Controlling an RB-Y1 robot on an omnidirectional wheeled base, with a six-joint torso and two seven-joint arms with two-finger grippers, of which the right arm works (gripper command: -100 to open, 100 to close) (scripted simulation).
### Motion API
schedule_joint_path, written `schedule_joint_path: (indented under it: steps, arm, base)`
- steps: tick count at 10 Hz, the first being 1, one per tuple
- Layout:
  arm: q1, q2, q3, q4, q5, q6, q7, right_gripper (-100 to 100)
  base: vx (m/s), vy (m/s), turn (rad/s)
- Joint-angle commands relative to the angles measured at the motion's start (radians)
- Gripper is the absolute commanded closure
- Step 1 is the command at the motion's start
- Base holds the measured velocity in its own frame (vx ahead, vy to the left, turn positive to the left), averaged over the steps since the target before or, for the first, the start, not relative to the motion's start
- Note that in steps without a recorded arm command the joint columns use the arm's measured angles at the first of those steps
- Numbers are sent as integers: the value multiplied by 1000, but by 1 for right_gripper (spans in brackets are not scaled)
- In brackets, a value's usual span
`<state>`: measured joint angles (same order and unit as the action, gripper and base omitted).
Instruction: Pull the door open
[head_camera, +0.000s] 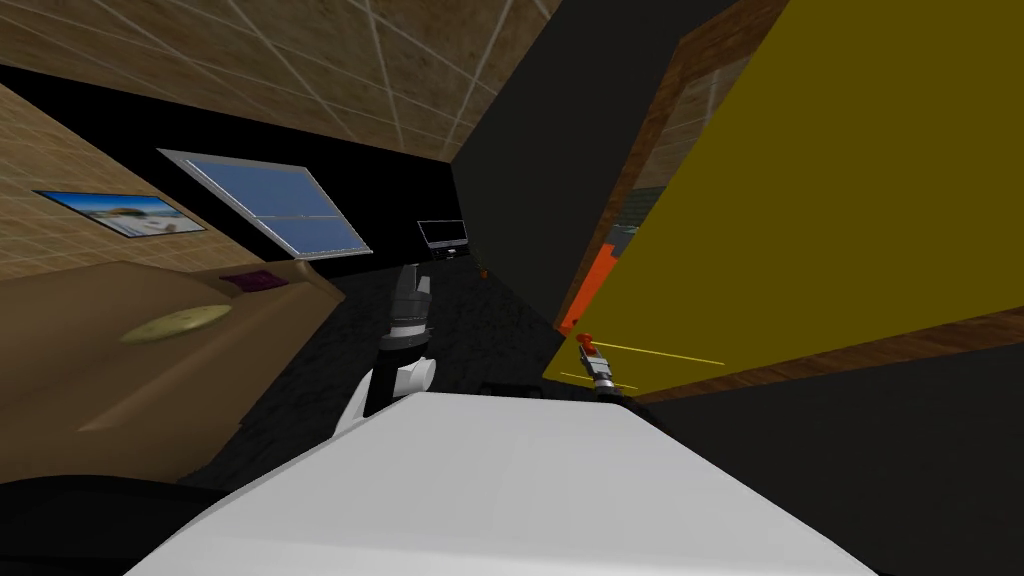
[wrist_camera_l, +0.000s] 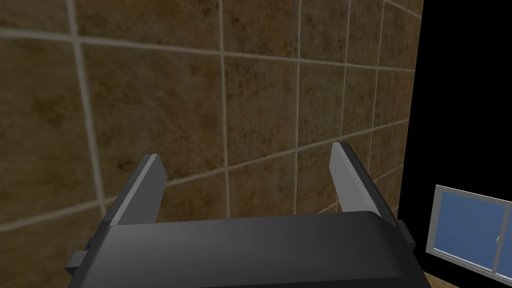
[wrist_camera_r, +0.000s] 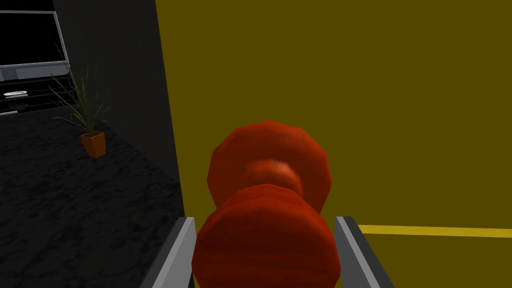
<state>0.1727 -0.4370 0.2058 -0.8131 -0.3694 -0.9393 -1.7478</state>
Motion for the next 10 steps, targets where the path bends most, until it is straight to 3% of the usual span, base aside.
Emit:
schedule_joint_path:
  steps: [1, 5, 6, 10]
  arm:
    - [14, -12, 21, 12, 9, -30, -21, 100]
    - [48, -48, 57, 8, 24, -79, -59, 100]
    - [34, -40, 52, 18, 22, -71, -54, 100]
    - [51, -62, 75, 38, 36, -121, -84, 100]
  base:
    - [-219, -52, 96]
    - [-159, -52, 86]
    - [-83, -17, 24]
    - [-155, -41, 112]
